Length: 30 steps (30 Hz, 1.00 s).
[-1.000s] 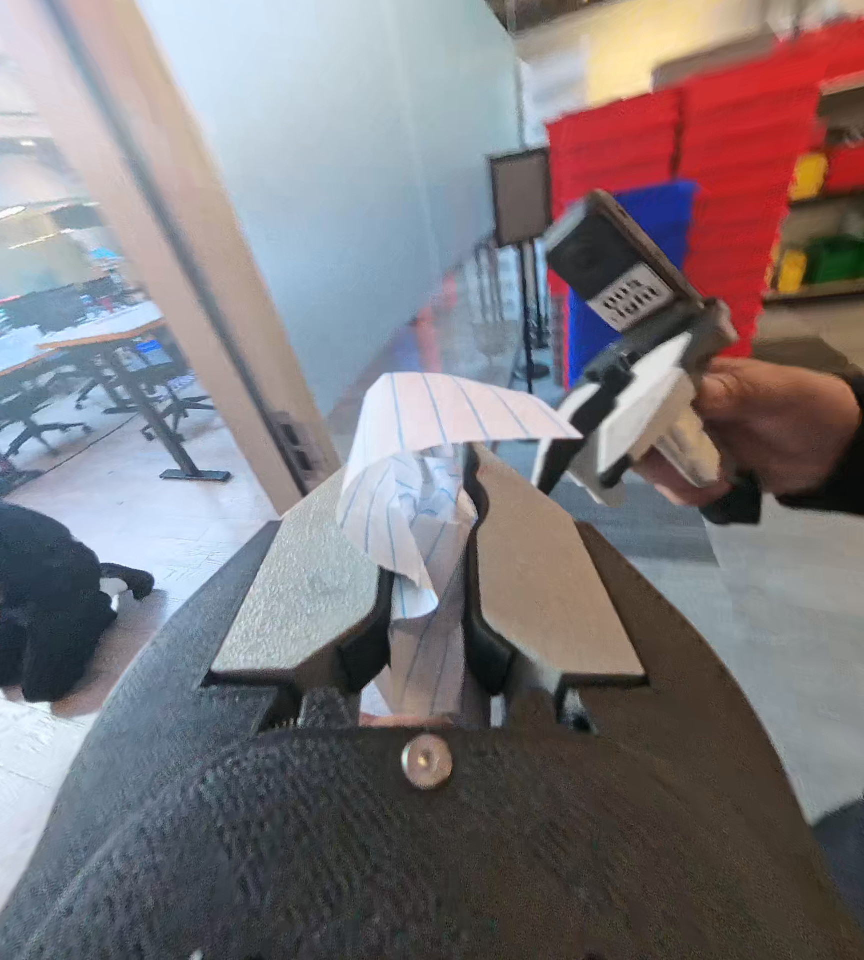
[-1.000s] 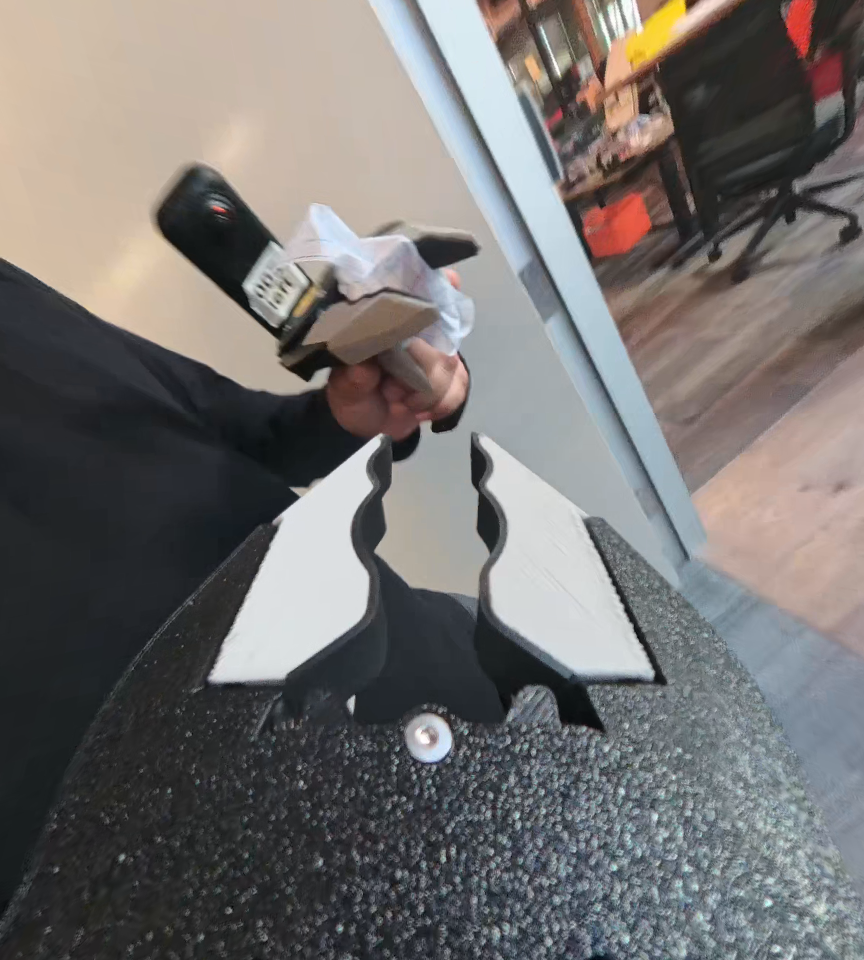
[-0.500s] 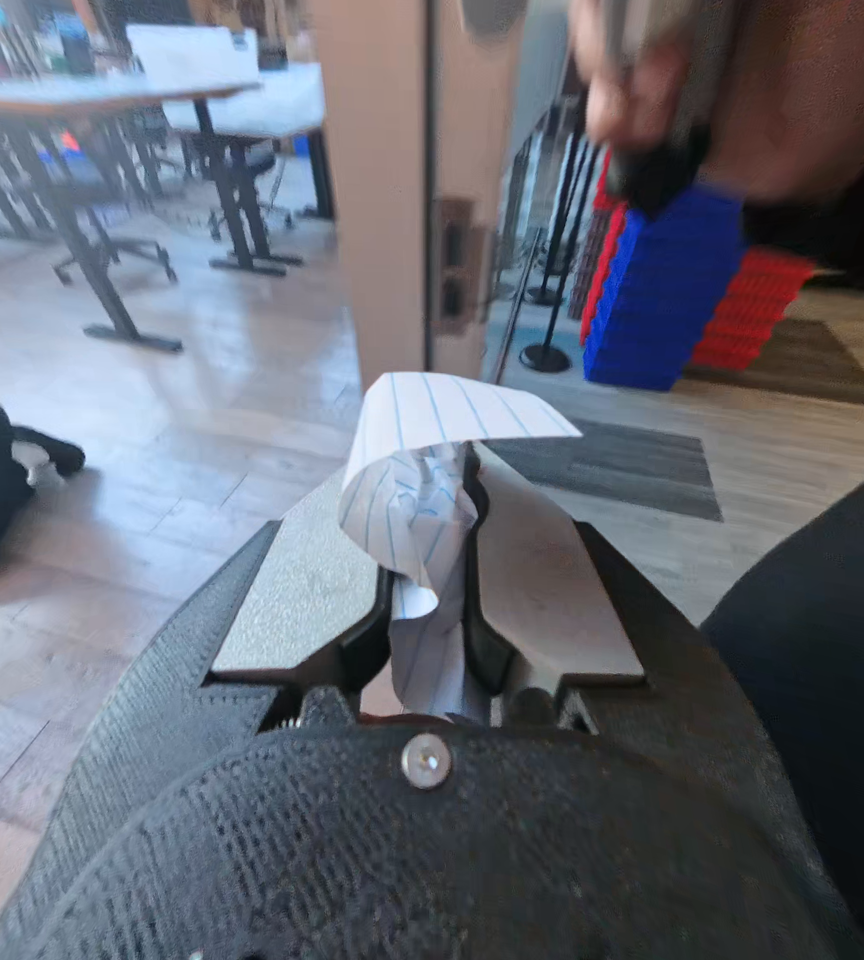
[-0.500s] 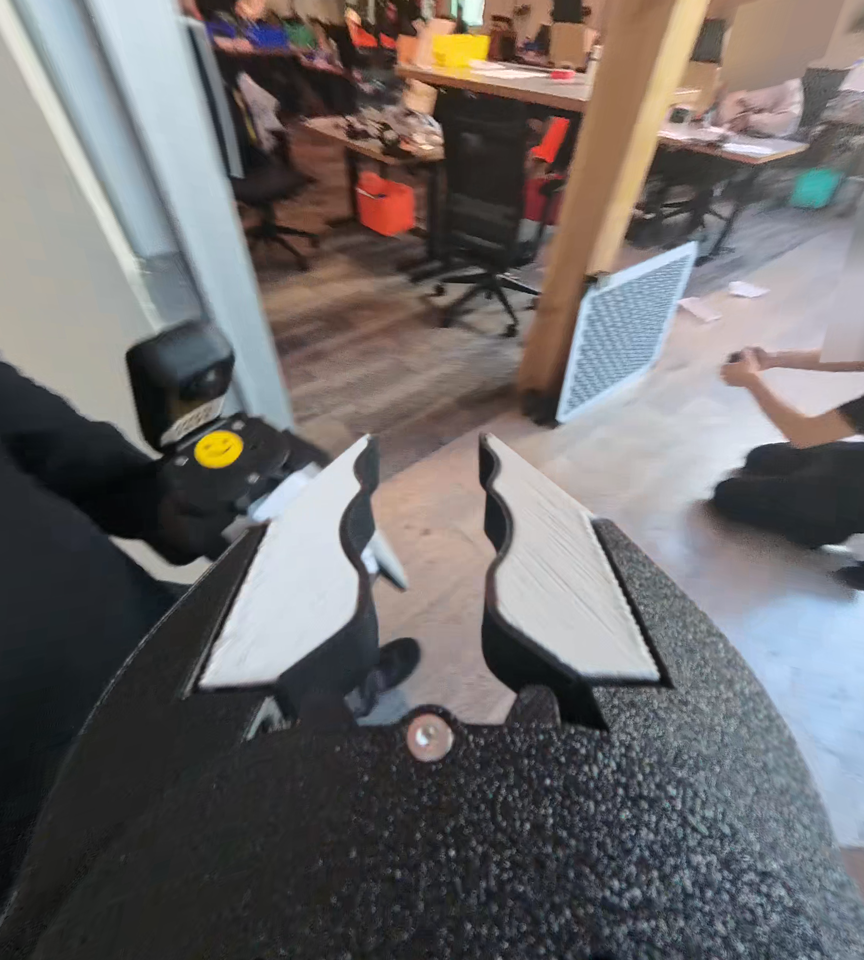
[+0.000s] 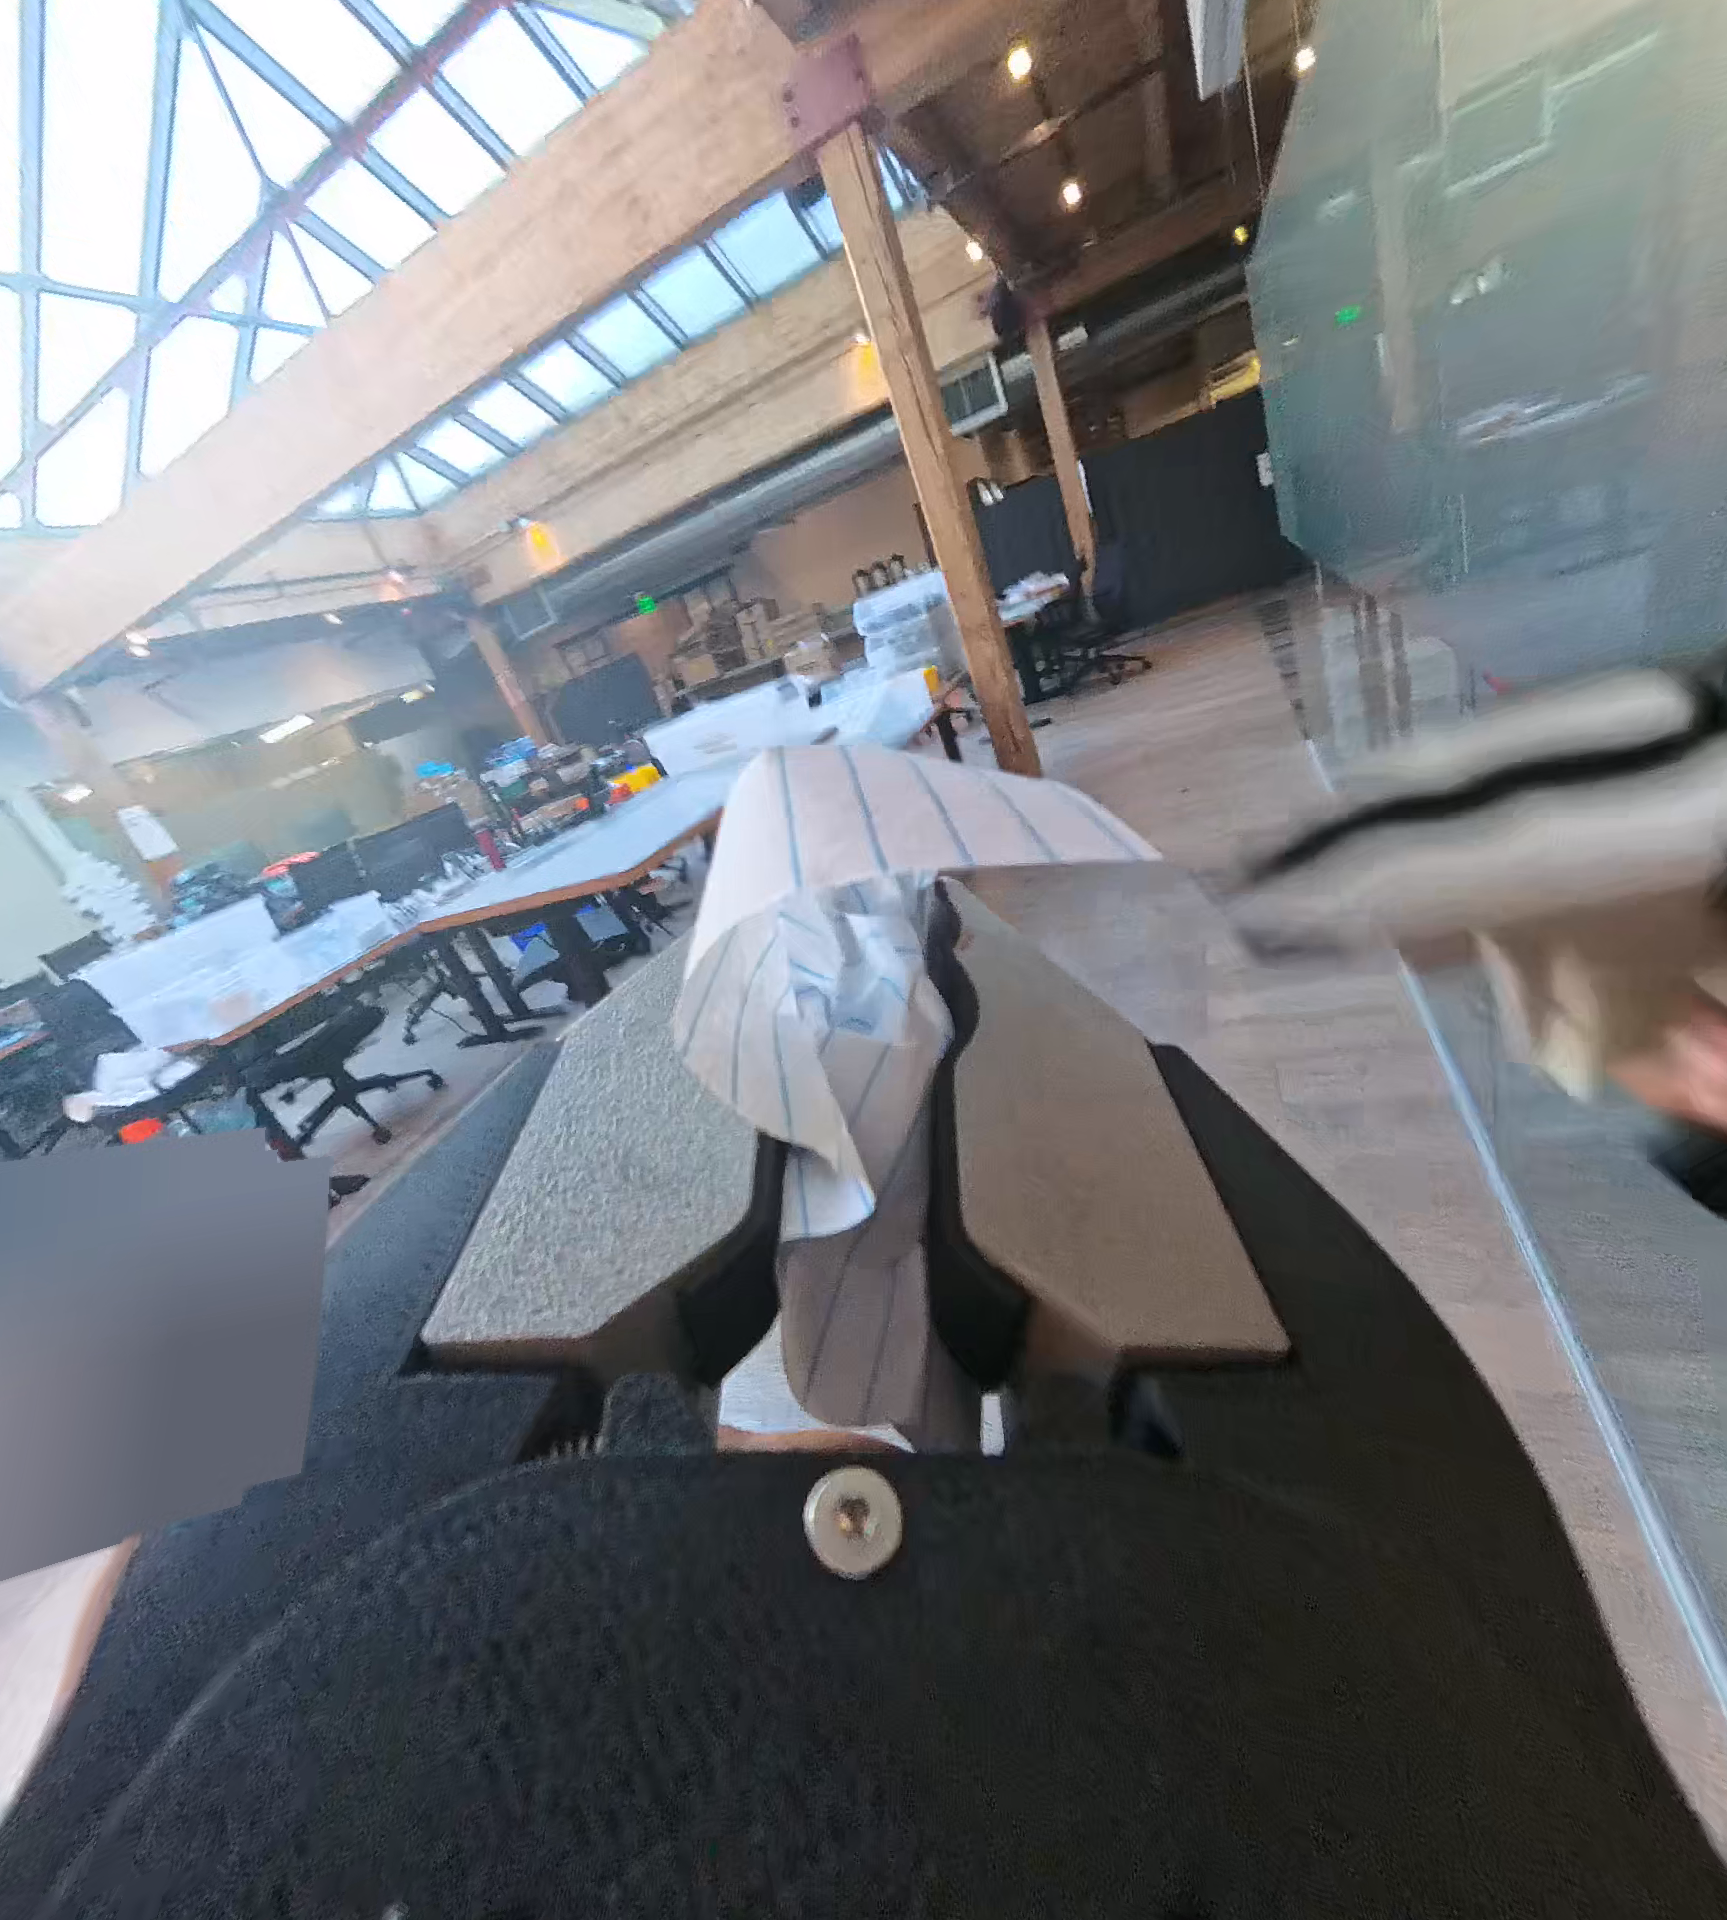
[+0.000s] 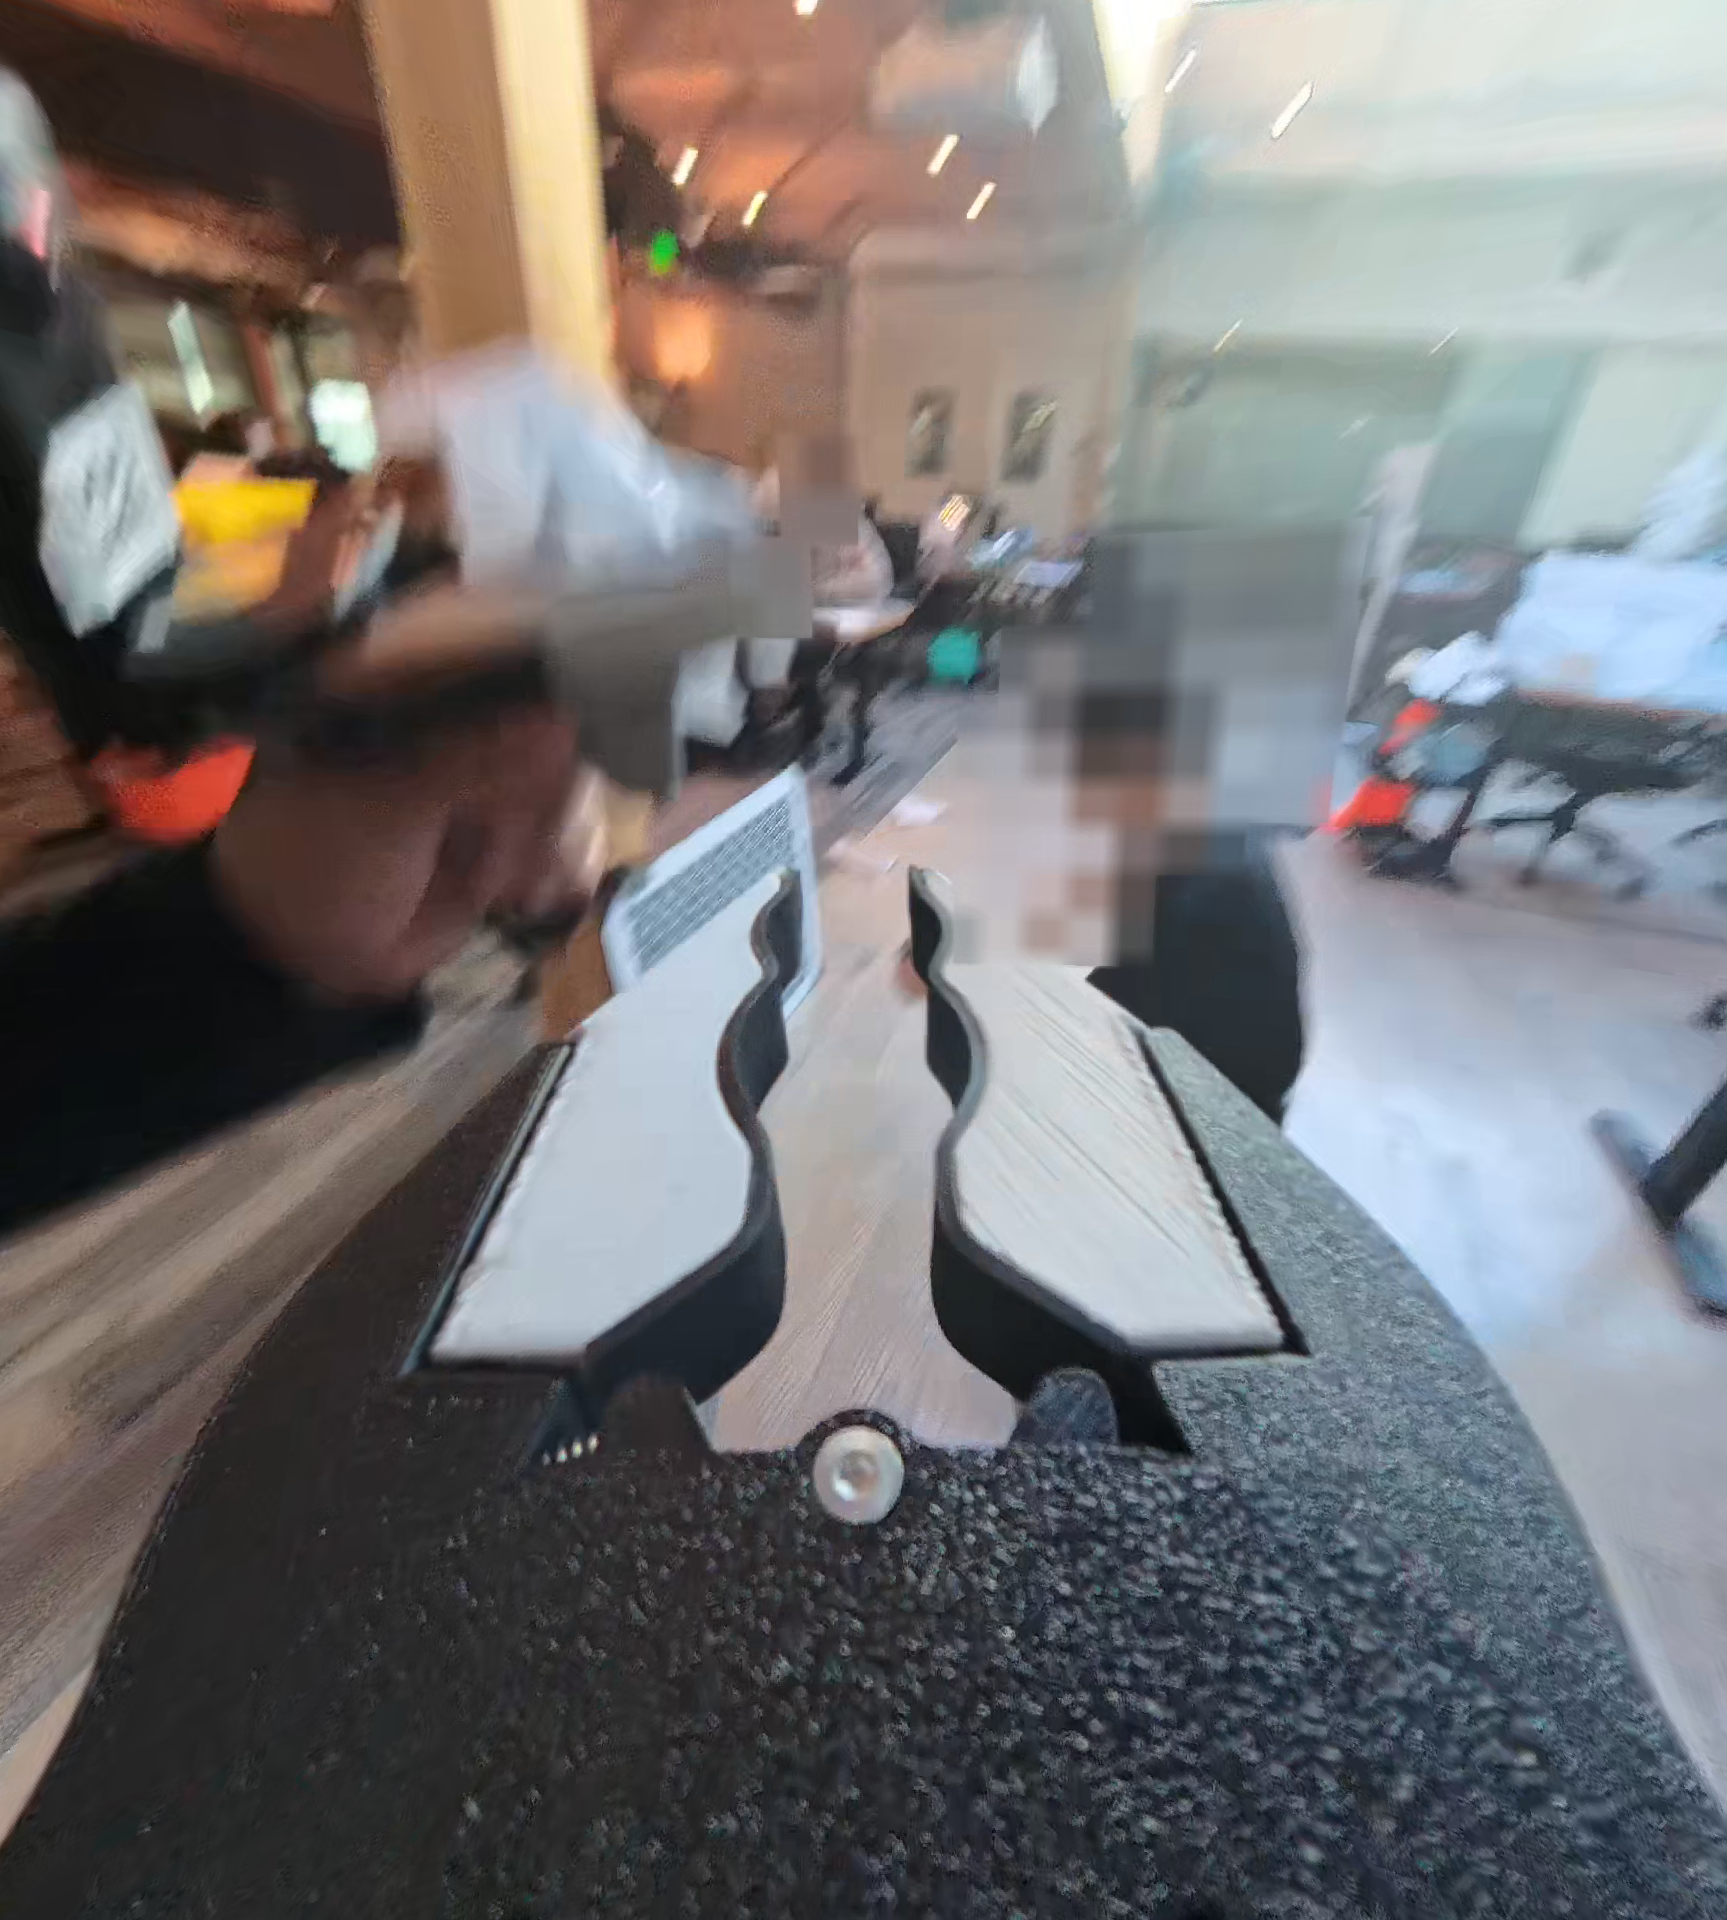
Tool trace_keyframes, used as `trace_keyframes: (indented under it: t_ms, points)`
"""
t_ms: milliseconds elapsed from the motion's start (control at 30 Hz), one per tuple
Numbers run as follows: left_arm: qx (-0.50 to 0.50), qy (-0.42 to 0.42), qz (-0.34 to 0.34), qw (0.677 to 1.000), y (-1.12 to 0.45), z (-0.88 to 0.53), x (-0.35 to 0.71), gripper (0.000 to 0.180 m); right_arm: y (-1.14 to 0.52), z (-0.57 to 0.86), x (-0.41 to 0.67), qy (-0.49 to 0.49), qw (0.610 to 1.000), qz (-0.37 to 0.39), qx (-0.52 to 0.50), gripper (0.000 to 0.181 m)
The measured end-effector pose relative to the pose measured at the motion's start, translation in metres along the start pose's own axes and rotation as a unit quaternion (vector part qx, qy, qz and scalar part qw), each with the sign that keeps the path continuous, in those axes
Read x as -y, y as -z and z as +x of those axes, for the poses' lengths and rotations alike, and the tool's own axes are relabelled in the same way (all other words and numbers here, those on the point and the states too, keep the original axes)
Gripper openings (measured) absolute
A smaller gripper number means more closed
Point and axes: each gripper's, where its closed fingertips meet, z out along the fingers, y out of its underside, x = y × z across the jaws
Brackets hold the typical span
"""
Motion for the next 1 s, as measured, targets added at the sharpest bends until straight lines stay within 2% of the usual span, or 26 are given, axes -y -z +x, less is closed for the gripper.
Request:
trace_keyframes:
  t_ms: [33, 167, 267, 333, 400, 533, 633, 767, 833, 933, 1000]
  points:
    - [-0.011, 0.010, -0.019, 1.000, -0.023, 0.006, -0.023, 0.022, -0.020, 0.033, 0.023, 0.012, 0.999, 0.042, -0.023, 0.025]
    - [-0.087, 0.093, -0.102, 0.987, -0.101, 0.059, -0.125, 0.021, -0.086, 0.171, 0.094, 0.058, 0.976, 0.193, -0.080, 0.024]
    - [-0.154, 0.087, -0.172, 0.969, -0.155, 0.076, -0.174, 0.021, -0.123, 0.284, 0.108, 0.045, 0.961, 0.256, -0.093, 0.020]
    - [-0.155, 0.072, -0.167, 0.971, -0.211, 0.046, -0.163, 0.021, -0.152, 0.349, 0.093, 0.004, 0.972, 0.225, -0.071, 0.020]
    - [-0.139, 0.066, -0.117, 0.981, -0.284, -0.004, -0.122, 0.021, -0.170, 0.393, 0.059, -0.010, 0.983, 0.179, -0.047, 0.019]
    - [-0.148, 0.027, -0.021, 0.988, -0.417, -0.078, -0.053, 0.022, -0.164, 0.451, -0.037, -0.034, 0.993, 0.073, -0.092, 0.015]
    - [-0.207, 0.015, 0.016, 0.978, -0.493, -0.079, -0.057, 0.022, -0.138, 0.486, -0.040, -0.030, 0.987, 0.081, -0.137, 0.009]
    - [-0.314, 0.079, -0.029, 0.946, -0.559, -0.026, -0.143, 0.022, -0.124, 0.554, 0.010, 0.012, 0.974, 0.107, -0.202, 0.011]
    - [-0.362, 0.119, -0.077, 0.921, -0.576, 0.005, -0.196, 0.022, -0.127, 0.594, 0.025, 0.038, 0.970, 0.078, -0.228, 0.025]
    - [-0.404, 0.093, -0.109, 0.904, -0.613, 0.017, -0.254, 0.022, -0.126, 0.665, 0.007, 0.071, 0.954, 0.020, -0.292, 0.025]
    - [-0.422, 0.084, -0.098, 0.897, -0.656, -0.002, -0.270, 0.022, -0.124, 0.708, -0.027, 0.030, 0.948, 0.001, -0.316, 0.025]
